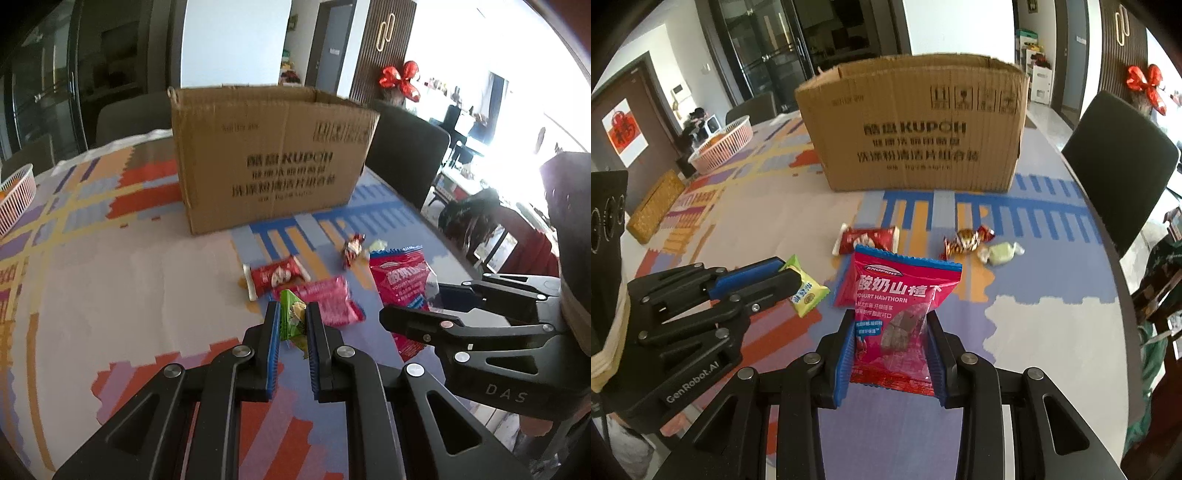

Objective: Organize snacks
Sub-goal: 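Carry the hawthorn bag and green candy with both grippers over the box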

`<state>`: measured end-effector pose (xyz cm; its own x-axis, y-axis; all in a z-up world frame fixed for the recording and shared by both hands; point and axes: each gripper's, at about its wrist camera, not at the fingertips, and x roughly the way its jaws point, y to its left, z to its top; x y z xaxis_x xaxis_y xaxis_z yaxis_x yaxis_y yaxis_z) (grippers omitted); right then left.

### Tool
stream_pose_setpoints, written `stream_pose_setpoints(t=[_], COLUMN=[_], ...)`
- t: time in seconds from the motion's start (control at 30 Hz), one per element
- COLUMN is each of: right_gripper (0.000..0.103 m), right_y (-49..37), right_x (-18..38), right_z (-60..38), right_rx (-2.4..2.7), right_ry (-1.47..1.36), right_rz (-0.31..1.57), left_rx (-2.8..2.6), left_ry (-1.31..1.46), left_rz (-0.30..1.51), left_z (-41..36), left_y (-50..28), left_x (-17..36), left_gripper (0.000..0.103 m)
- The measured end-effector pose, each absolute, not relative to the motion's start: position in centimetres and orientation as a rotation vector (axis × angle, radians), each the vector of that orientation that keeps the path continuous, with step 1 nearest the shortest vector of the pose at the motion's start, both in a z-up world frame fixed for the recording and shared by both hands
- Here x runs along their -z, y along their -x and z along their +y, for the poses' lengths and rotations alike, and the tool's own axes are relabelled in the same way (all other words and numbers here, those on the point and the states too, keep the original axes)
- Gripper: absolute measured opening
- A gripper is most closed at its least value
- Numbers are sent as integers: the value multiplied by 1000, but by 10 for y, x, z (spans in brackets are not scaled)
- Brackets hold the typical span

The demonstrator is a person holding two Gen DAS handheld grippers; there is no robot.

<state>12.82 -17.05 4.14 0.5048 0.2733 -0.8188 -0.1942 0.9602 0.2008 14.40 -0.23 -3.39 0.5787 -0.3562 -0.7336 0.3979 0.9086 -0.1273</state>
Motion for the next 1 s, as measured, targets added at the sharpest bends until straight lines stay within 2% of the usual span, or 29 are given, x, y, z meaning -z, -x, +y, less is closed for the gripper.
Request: stream_pose_setpoints(t=[1.0], right_gripper=[36], right_y=[-178], right_x=[-137], right_z=[-188], right_rx=[-251], right_ry=[-106], right_rz=[733], left_rx=[387], left_ry=[-28], left_rz=[581], left_z=[-5], left_y=[-191], left_x=[-73], left_gripper=[15])
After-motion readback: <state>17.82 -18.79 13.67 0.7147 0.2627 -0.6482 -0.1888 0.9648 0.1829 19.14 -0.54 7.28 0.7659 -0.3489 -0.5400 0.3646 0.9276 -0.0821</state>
